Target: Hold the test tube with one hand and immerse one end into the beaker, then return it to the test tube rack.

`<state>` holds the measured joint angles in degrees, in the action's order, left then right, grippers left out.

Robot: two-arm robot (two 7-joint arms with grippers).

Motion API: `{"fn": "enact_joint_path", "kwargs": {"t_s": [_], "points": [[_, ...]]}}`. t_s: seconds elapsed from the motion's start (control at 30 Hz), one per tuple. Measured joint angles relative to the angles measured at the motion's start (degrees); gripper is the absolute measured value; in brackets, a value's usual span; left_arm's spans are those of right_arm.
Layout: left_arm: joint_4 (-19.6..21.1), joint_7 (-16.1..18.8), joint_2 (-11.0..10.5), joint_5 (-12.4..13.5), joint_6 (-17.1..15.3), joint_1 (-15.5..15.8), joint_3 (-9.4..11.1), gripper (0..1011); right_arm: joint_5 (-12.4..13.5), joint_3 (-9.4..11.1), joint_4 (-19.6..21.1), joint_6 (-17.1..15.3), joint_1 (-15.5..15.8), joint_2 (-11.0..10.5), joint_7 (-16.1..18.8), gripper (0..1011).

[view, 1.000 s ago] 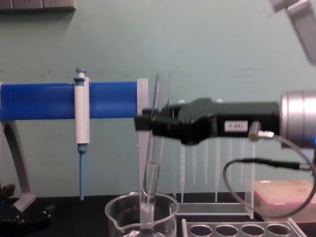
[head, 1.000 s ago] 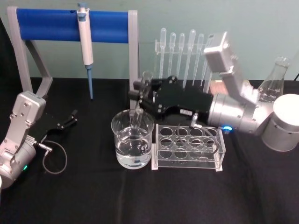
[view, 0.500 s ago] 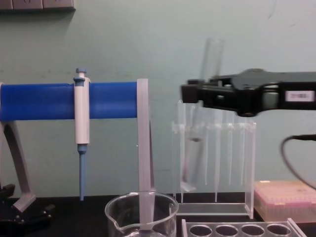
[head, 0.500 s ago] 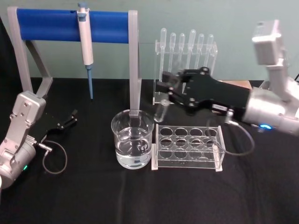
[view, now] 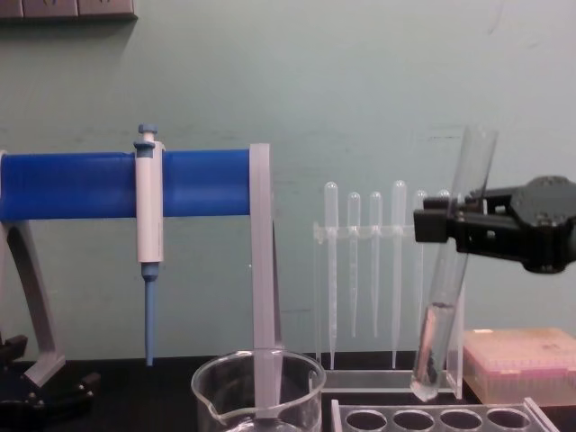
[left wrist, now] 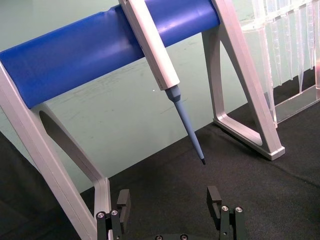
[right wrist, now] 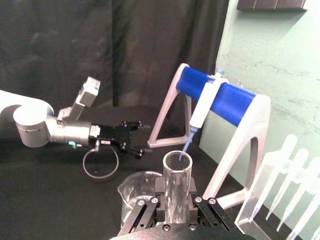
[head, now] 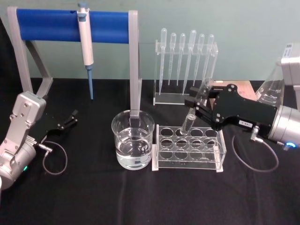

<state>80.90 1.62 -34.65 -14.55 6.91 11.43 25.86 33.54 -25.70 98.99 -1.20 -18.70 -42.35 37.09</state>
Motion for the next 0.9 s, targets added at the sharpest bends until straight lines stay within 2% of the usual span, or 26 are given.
{"fn": "enact_joint_path", "kwargs": {"t_s": [0.53, 0.9], "points": [[0.0, 0.0, 0.0, 0.0, 0.0, 0.0, 0.0, 1000, -3.0, -0.8, -3.7, 1.5, 0.2, 2.2, 0.2, 226], [0.0, 0.0, 0.0, 0.0, 0.0, 0.0, 0.0, 1000, -3.9, -1.0, -6.0, 2.1, 0.3, 3.9, 0.2, 226]]}}
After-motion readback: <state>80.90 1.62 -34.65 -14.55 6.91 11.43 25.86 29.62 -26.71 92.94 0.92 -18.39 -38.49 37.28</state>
